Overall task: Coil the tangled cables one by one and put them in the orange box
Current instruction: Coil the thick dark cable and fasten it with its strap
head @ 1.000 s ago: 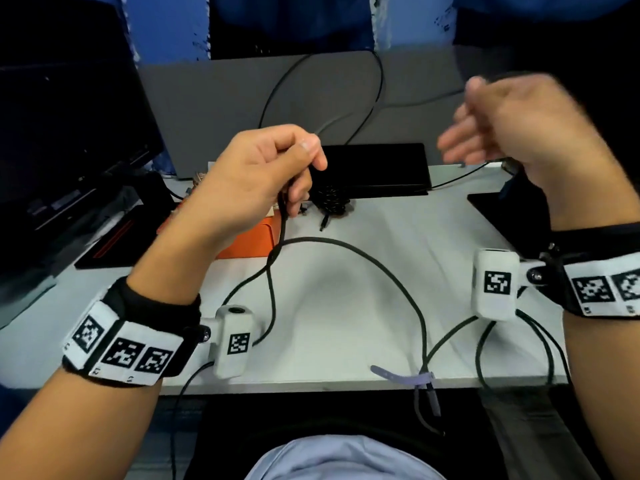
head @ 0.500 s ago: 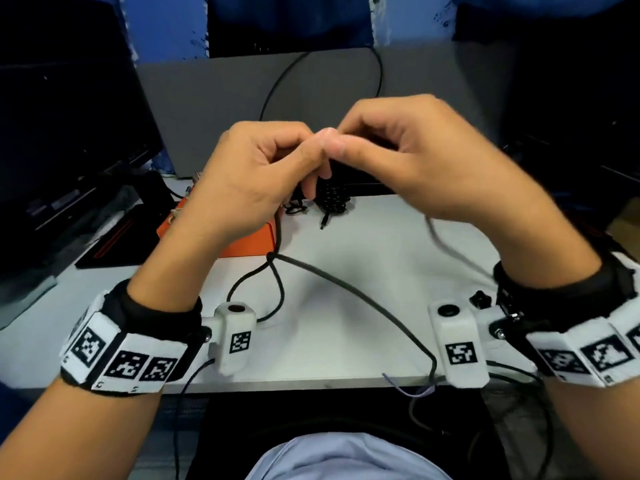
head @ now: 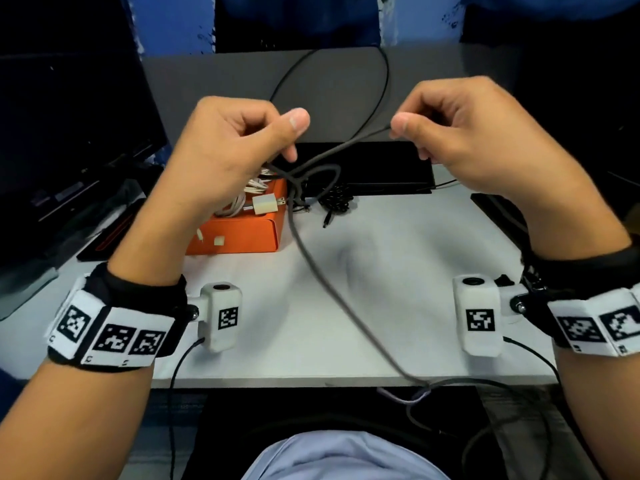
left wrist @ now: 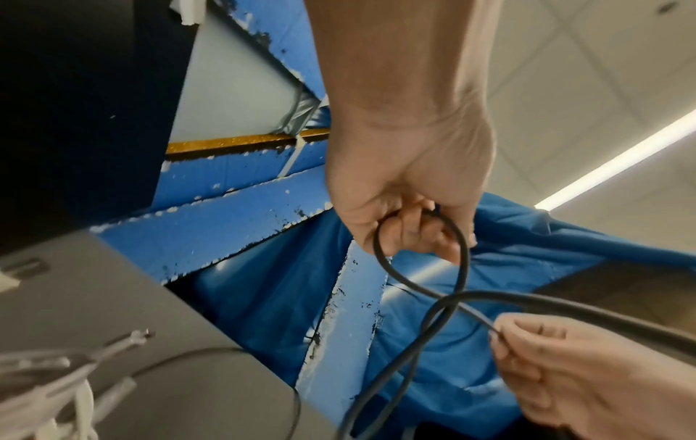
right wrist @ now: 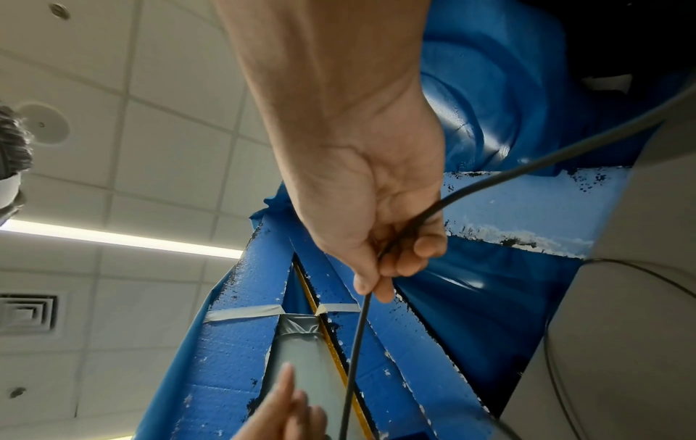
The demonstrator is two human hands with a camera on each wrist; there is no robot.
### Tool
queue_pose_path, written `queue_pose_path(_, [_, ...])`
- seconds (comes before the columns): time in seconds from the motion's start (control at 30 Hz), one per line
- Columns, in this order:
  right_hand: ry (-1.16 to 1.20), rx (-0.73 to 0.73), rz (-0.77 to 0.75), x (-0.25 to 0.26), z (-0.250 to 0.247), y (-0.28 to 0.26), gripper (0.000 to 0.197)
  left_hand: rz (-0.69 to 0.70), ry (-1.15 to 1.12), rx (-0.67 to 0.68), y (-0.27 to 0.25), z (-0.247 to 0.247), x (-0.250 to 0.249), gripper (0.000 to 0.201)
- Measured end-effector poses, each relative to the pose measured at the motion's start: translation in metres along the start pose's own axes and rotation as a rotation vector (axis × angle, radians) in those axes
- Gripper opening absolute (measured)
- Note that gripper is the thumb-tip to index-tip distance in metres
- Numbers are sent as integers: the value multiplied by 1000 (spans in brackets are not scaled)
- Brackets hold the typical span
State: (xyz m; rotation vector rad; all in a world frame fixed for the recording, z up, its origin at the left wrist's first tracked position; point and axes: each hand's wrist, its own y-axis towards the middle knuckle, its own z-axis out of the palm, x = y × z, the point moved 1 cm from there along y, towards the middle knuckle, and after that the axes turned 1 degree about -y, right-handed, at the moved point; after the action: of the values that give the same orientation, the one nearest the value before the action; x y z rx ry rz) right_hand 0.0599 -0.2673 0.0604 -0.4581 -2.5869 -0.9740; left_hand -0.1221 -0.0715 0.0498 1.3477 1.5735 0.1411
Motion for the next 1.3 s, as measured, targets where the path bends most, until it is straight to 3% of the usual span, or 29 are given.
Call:
queue_pose_path(0.17, [-78, -8, 85, -4, 1, 4, 21, 62, -164, 80, -5, -5, -6, 73])
queue_pose_path(0.27, [-147, 48, 15, -1, 9, 3, 18, 25, -166, 76, -7, 7, -13, 79])
queue_pose_path(0.43, [247, 258, -344, 34, 43, -7, 29, -28, -171, -33, -9, 32, -20, 69])
queue_pose_path(0.6, [603, 497, -268, 42, 66, -14, 25, -148, -212, -94, -9, 36, -15, 70])
queue_pose_path(0.87, [914, 344, -153, 46, 56, -15, 37, -272, -135, -102, -4, 31, 5, 82])
queue_pose_path(1.0, [750, 229, -212, 43, 60, -13, 11, -240, -56, -30, -4, 34, 5, 68])
queue_pose_path(1.13, [271, 14, -189, 33, 59, -9, 16, -176, 84, -19, -2, 30, 3, 37])
queue_pose_path(1.2, [133, -68, -157, 25, 60, -6, 18, -226, 12, 56, -4, 30, -4, 42])
queue_pose_path(1.3, [-92, -181, -184, 21, 58, -1, 15, -345, -270, 205, -11, 37, -22, 57])
